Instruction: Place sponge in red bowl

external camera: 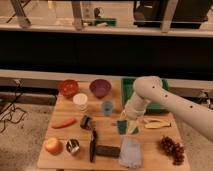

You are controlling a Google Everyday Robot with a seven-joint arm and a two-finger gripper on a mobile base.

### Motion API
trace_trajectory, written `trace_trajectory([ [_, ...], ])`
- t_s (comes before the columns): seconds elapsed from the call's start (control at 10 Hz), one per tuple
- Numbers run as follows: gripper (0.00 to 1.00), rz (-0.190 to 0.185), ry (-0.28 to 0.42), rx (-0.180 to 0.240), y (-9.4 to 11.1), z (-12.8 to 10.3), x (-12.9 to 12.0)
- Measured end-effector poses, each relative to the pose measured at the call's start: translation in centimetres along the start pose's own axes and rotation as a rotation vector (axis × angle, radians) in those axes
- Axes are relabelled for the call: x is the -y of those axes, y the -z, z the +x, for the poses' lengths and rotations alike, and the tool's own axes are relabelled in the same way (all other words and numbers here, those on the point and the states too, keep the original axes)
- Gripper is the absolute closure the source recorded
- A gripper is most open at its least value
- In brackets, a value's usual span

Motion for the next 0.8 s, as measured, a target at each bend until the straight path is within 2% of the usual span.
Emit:
trace_trajectory([
  [0.8,0.87,-0.001,0.001,0.001,-0.05,0.02,0.14],
])
